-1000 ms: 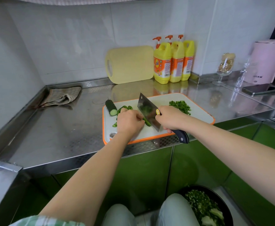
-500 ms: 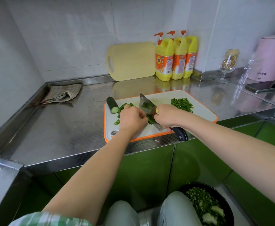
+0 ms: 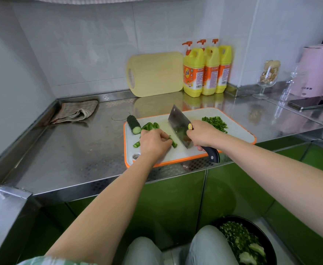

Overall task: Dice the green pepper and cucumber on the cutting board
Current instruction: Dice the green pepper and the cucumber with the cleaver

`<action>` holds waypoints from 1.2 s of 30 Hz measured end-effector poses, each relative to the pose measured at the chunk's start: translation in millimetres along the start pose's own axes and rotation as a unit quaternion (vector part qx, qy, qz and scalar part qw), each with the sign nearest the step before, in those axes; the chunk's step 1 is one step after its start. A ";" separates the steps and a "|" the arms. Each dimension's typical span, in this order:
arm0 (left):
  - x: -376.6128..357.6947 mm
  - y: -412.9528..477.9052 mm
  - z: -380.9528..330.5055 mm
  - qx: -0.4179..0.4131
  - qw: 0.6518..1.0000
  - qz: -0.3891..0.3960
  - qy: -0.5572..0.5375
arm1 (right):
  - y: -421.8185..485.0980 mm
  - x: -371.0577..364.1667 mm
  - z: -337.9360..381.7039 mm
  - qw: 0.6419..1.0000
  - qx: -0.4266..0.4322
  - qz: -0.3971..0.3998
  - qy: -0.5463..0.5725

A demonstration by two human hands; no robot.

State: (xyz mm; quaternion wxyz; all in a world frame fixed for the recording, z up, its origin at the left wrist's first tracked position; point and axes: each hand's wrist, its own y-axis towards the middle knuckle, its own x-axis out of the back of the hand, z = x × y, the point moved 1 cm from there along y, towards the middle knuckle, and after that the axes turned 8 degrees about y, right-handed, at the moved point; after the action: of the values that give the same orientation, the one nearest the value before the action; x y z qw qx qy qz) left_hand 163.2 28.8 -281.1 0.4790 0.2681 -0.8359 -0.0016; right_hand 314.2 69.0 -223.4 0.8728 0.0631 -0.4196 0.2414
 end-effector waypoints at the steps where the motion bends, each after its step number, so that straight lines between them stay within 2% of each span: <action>1: -0.5 -0.4 1.4 -0.002 1.000 0.000 -0.005 | -2.3 1.6 1.6 1.000 0.006 0.003 0.004; 15: -6.0 -2.6 3.4 0.000 1.000 -0.025 -0.011 | -22.6 -6.7 19.6 0.998 0.013 0.017 -0.054; 20: -6.1 -3.5 2.4 0.005 0.999 -0.032 0.000 | -22.8 -13.2 23.4 0.997 0.008 -0.004 -0.075; 26: -5.3 -5.2 -0.5 0.012 1.000 -0.015 0.017 | -26.5 -8.4 22.2 0.999 -0.005 -0.016 -0.038; 31: -4.3 -6.1 -0.9 0.009 1.000 -0.013 0.021 | -29.5 -6.1 26.2 0.997 -0.006 0.009 -0.076; 36: -3.4 -7.2 -1.5 -0.002 1.000 -0.009 0.020 | -29.5 -7.4 27.0 0.995 -0.002 -0.013 -0.096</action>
State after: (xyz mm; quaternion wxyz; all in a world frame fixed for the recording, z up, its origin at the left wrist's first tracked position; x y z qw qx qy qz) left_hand 169.0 24.5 -284.9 0.4960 0.2745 -0.8238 -0.0027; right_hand 305.2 31.9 -209.1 0.8317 0.0897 -0.5006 0.2225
